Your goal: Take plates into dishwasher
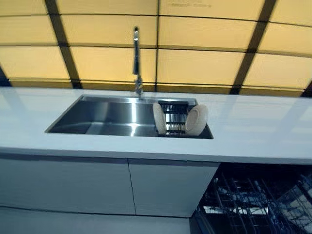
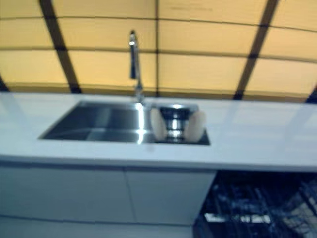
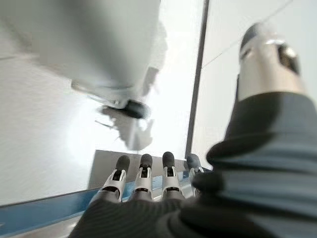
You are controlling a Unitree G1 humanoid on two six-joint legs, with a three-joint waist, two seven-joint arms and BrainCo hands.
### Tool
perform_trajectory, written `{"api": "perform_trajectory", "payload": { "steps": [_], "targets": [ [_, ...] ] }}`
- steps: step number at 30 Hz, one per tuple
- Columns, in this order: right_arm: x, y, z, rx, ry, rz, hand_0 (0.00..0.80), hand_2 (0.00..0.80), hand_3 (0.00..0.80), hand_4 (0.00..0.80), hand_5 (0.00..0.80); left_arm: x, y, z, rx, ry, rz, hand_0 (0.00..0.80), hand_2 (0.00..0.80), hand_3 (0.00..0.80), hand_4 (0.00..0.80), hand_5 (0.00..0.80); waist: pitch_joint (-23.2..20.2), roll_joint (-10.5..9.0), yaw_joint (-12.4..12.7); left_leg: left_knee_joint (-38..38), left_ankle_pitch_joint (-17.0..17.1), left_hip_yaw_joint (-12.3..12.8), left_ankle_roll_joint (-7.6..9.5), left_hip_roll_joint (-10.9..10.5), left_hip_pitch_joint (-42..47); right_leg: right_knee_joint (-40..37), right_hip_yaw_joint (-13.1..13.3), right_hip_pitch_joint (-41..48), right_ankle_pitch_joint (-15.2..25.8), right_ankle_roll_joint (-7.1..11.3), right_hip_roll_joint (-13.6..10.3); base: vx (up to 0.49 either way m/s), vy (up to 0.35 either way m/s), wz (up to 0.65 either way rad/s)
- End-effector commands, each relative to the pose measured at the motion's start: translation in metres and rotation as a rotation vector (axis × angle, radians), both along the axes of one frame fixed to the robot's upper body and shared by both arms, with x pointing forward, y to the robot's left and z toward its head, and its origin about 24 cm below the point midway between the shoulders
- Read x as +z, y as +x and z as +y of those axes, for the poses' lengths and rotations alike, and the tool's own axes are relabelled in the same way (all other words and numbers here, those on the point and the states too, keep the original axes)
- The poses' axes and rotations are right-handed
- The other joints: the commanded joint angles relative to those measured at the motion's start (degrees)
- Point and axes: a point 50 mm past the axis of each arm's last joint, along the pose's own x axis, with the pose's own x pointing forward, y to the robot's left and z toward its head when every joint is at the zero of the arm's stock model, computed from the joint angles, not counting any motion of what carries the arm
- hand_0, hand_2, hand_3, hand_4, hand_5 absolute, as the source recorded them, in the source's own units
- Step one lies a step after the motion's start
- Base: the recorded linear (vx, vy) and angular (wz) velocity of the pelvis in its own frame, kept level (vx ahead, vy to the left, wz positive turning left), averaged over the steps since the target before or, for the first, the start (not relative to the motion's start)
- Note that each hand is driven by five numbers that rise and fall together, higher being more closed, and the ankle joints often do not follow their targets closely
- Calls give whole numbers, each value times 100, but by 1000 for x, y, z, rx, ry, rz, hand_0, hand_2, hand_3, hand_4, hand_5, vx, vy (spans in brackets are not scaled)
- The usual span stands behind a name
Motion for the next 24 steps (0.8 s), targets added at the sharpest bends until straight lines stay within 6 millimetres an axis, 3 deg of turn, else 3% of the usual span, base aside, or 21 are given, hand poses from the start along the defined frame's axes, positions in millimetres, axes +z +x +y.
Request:
{"api": "perform_trajectory", "payload": {
  "steps": [1,4,8,12,15,16,17,18,24],
  "targets": [
    [2,8,4,13,24,-42,0,0,0,0,0,3,11,4,-39,16,-27,0,0,0,0,0,-23,-368,-133,-936,560,-59,391,-537,479,-921,463,665,677,787,-565,138,84,-50],
    [2,5,4,65,50,-51,0,0,0,0,0,6,14,10,-56,29,-29,0,0,0,0,0,-99,-319,-217,-1537,601,-95,394,-460,921,-925,357,571,746,916,-617,157,15,-30],
    [5,7,8,113,130,-88,0,0,0,0,0,9,12,24,-74,66,-11,0,0,0,0,0,-276,-448,-155,-1822,621,-68,422,-424,938,-1164,221,574,815,982,-612,47,-80,19],
    [17,28,8,175,235,-163,0,0,0,0,0,9,6,33,-94,81,9,0,0,0,0,0,-365,-565,-95,-1822,624,-16,444,-382,890,-1207,217,570,830,991,-589,33,-84,21],
    [38,50,-4,243,298,-231,0,0,0,0,0,10,-2,39,-92,84,21,0,0,0,0,0,-365,-622,-95,-1822,613,50,452,-353,881,-1234,203,576,848,999,-589,8,-43,10],
    [63,69,-18,301,349,-293,0,0,0,0,0,10,-8,45,-84,90,27,0,0,0,0,0,-380,-668,-124,-1822,591,102,451,-335,878,-1268,219,574,862,1004,-584,4,-35,3],
    [66,71,-20,313,357,-305,0,0,0,0,0,11,-9,46,-83,91,28,0,0,0,0,0,-383,-672,-129,-1822,588,110,451,-332,878,-1270,221,574,862,1005,-584,13,-31,-3],
    [88,86,-24,357,416,-361,0,0,0,0,0,11,-13,49,-72,95,29,0,0,0,0,0,-388,-701,-169,-1822,568,157,449,-319,889,-1268,229,566,862,1010,-585,15,-5,-7],
    [166,128,-19,378,631,-658,0,0,0,0,0,11,-22,55,-36,100,37,0,0,0,0,0,-428,-723,-302,-1822,514,286,433,-298,934,-1230,229,543,819,1026,-608,19,14,-4]
  ]
}}
